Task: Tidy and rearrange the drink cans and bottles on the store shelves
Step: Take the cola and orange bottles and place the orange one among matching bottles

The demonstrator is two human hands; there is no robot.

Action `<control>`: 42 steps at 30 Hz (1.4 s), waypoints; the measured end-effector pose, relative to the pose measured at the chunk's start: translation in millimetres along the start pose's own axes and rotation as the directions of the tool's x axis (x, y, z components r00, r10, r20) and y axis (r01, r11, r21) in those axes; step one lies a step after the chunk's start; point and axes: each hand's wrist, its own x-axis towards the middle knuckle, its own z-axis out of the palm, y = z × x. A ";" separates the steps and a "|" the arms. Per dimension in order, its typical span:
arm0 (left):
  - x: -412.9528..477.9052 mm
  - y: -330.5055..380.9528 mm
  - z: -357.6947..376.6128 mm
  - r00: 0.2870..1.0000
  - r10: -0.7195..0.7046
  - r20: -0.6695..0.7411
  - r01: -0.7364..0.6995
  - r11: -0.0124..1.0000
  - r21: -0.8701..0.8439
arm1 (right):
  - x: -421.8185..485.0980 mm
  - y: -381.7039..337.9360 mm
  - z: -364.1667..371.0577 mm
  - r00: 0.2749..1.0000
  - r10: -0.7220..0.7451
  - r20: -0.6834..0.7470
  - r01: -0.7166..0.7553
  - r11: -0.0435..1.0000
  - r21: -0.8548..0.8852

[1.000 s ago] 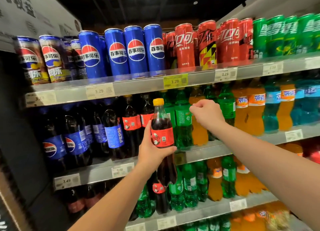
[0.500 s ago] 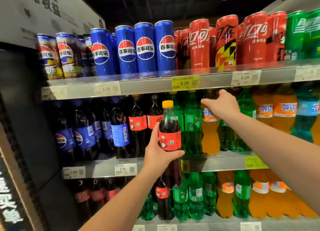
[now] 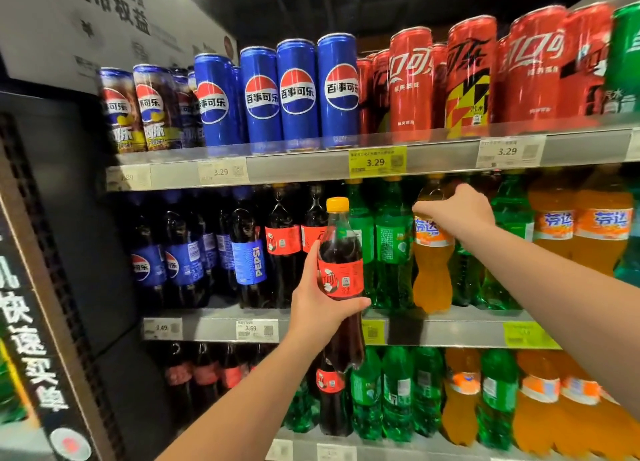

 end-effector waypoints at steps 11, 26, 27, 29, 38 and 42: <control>2.5 2.3 10.9 0.999 0.019 0.026 -0.019 1.000 -0.006 | -13.5 21.7 9.8 0.998 -0.043 0.046 0.033 0.979 0.203; 3.7 2.7 28.8 0.997 0.023 0.072 -0.022 0.999 -0.024 | -12.5 42.7 21.7 0.998 -0.055 0.002 0.053 0.965 0.256; 3.8 2.7 29.4 0.997 0.023 0.078 -0.021 1.000 -0.021 | -11.2 43.2 21.7 0.998 -0.062 -0.002 0.060 0.961 0.270; 4.0 2.6 30.9 0.996 0.029 0.082 -0.028 1.000 -0.014 | -9.1 42.3 21.2 0.997 -0.080 -0.001 0.077 0.955 0.288; 4.3 7.2 35.7 0.995 0.049 0.091 -0.046 0.999 -0.026 | -4.4 39.5 19.7 0.996 -0.090 0.016 0.083 0.964 0.252; 5.7 4.0 37.2 0.994 0.047 0.098 -0.044 0.998 -0.035 | -1.3 40.0 16.9 0.991 -0.121 0.050 0.107 0.968 0.227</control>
